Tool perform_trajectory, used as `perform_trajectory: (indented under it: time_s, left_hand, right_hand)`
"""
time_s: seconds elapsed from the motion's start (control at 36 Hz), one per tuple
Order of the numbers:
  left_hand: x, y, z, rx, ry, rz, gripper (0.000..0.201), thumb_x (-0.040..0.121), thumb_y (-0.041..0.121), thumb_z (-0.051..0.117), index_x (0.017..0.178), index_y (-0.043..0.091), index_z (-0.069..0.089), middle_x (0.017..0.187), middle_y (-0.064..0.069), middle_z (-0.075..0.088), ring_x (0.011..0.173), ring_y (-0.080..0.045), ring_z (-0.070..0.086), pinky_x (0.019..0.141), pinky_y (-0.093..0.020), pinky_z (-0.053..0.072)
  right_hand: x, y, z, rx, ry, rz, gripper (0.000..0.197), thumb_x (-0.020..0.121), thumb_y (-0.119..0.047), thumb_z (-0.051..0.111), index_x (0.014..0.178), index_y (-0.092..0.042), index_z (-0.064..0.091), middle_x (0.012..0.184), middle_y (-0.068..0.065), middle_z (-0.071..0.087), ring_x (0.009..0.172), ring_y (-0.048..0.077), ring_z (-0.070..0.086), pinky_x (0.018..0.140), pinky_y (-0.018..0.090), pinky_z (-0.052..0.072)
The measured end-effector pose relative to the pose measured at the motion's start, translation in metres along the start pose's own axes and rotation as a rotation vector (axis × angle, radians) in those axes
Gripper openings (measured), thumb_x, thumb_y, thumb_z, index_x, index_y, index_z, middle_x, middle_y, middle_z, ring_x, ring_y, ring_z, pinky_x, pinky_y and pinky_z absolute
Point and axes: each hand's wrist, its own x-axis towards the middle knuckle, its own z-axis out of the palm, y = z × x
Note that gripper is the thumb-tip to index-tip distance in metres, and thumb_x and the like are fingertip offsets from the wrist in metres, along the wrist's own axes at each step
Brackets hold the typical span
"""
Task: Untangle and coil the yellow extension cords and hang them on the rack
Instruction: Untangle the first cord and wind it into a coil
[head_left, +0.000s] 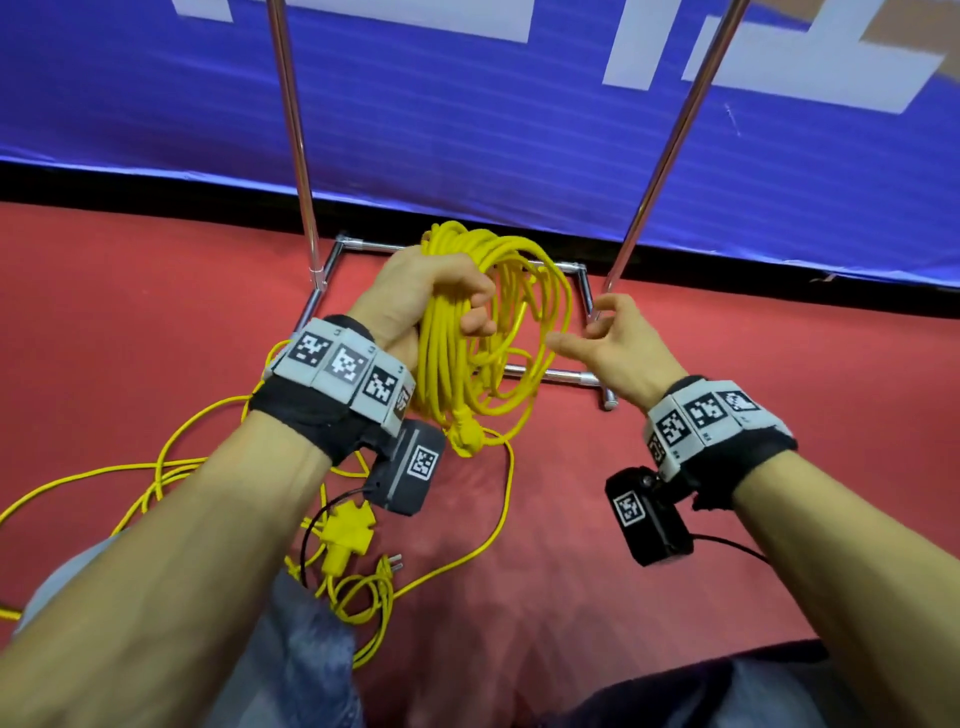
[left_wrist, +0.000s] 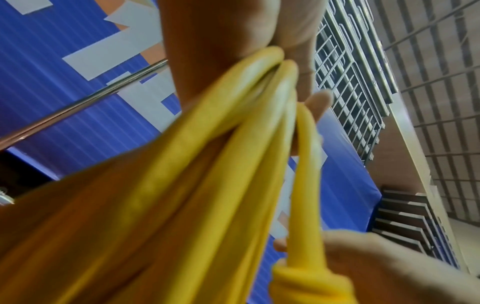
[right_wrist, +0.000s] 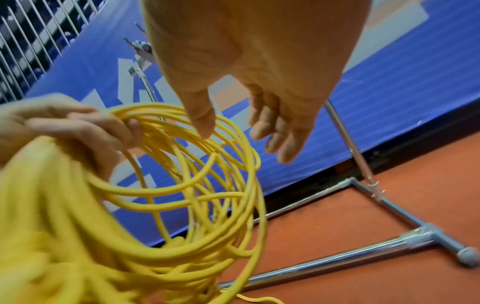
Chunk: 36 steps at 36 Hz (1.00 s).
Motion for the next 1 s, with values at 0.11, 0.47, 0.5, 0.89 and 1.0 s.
perform_trajectory:
  time_s: [0.11,0.47,0.5,0.89,1.0]
  left_hand:
    - [-0.005,0.001,0.002,0.033,-0.099,-0.052,0.013,0.066,0.007,0.057,0.057,0.006,0.046,0.052,-0.009,0.037,0.041,-0.017,0.039,0.052,-0.026,0.047]
    - [-0.016,-0.005,0.019,-0.192,-0.287,-0.065,0.032,0.072,0.005,0.038,0.056,0.014,0.065,0.048,0.002,0.037,0.029,-0.004,0.032,0.041,-0.02,0.037]
    - [-0.015,-0.005,0.02,-0.185,-0.288,-0.052,0.033,0.073,0.005,0.039,0.056,0.015,0.066,0.049,0.002,0.039,0.029,-0.004,0.032,0.041,-0.02,0.037]
    - [0.007,-0.016,0.018,0.124,0.244,0.16,0.024,0.056,0.0,0.057,0.039,0.013,0.046,0.043,-0.008,0.035,0.03,-0.018,0.029,0.043,-0.027,0.033]
    - [0.01,-0.012,0.014,0.223,0.296,0.146,0.03,0.059,0.001,0.06,0.034,0.013,0.049,0.038,-0.005,0.04,0.029,-0.016,0.031,0.038,-0.023,0.031]
  right_hand:
    - [0.008,0.004,0.006,-0.006,-0.09,-0.086,0.116,0.06,-0.059,0.081,0.145,-0.009,0.021,0.142,0.007,0.046,0.127,0.018,0.047,0.101,0.029,0.043]
    - [0.017,-0.001,0.024,0.056,0.095,-0.057,0.126,0.063,-0.027,0.084,0.152,-0.01,-0.005,0.115,0.013,0.057,0.081,0.018,0.062,0.065,0.029,0.053]
    - [0.015,0.001,0.022,0.034,0.107,-0.024,0.122,0.063,-0.025,0.081,0.152,-0.011,-0.002,0.114,0.015,0.059,0.082,0.023,0.063,0.063,0.032,0.052]
    - [0.019,0.034,0.01,0.299,0.123,0.27,0.02,0.056,-0.008,0.074,0.072,-0.003,0.063,0.067,0.019,0.069,0.063,0.038,0.068,0.06,0.051,0.058]
    - [0.016,0.033,0.011,0.347,0.106,0.133,0.019,0.071,-0.016,0.077,0.081,-0.008,0.063,0.064,0.005,0.064,0.051,0.017,0.058,0.05,0.028,0.045]
